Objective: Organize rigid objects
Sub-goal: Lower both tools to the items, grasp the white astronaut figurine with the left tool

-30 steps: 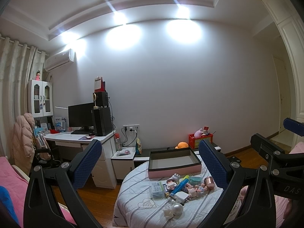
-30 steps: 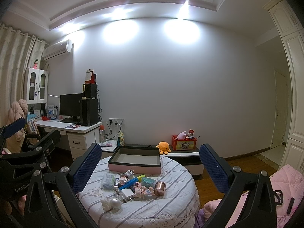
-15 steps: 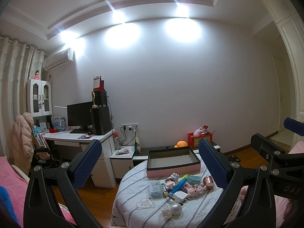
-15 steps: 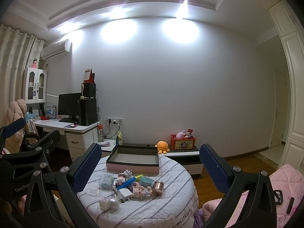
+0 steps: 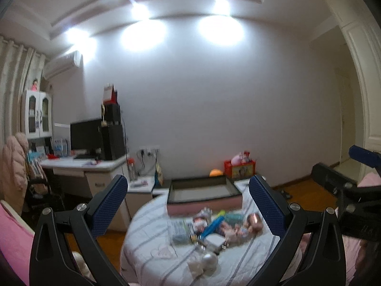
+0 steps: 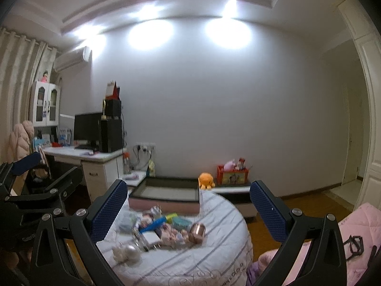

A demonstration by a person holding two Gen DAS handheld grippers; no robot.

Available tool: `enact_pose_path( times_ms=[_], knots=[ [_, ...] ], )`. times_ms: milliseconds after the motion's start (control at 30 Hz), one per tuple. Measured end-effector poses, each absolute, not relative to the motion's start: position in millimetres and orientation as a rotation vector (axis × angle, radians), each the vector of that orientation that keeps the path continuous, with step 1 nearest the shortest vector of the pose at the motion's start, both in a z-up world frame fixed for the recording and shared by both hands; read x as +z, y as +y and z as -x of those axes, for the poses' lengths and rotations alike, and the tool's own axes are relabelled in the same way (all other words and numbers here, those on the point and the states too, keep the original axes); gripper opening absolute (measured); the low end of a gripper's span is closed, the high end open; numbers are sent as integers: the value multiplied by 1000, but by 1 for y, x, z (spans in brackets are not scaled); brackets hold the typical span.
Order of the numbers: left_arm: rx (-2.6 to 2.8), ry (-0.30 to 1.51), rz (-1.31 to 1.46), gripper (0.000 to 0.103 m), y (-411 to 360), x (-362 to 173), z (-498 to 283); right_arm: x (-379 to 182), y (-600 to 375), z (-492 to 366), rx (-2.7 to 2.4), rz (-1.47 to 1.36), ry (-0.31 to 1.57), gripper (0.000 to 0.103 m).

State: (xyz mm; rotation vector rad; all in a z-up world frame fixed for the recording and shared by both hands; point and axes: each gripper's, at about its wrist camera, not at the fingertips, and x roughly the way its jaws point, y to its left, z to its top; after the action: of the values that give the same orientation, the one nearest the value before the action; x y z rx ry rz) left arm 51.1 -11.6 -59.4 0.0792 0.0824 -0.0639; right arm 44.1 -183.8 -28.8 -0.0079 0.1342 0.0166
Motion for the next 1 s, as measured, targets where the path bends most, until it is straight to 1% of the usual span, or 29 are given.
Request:
enact_pose_path(
  times_ms=[267, 433, 600, 767, 800, 867, 900, 933, 967, 1000],
  knots=[
    [-87, 317, -79, 103, -10, -156, -121, -109, -206, -111, 38, -29, 317, 103],
    [-107, 425, -170, 103, -13, -210, -149, -153, -213, -149, 53, -58, 417, 103],
    [-105, 532, -167, 103, -11, -240, -177, -185, -216, -182, 55, -67, 503, 103],
    [-148, 579, -90, 102, -5, -251, -193, -208, -216, -206, 80, -95, 557, 103],
    [-157, 589, -84, 99, -5, -254, -197, -209, -214, -208, 81, -92, 565, 103],
    [-188, 613, -73, 83, -6, -259, -202, -213, -212, -213, 82, -82, 575, 103],
    [-198, 631, -67, 78, -6, -262, -206, -214, -212, -216, 84, -79, 580, 103],
    [-199, 648, -66, 69, -7, -265, -211, -215, -212, -218, 85, -77, 586, 103],
    [-201, 653, -64, 62, -7, -266, -213, -217, -213, -220, 84, -78, 587, 103],
    [-210, 664, -62, 60, -7, -268, -217, -218, -213, -222, 85, -79, 589, 103]
  ],
)
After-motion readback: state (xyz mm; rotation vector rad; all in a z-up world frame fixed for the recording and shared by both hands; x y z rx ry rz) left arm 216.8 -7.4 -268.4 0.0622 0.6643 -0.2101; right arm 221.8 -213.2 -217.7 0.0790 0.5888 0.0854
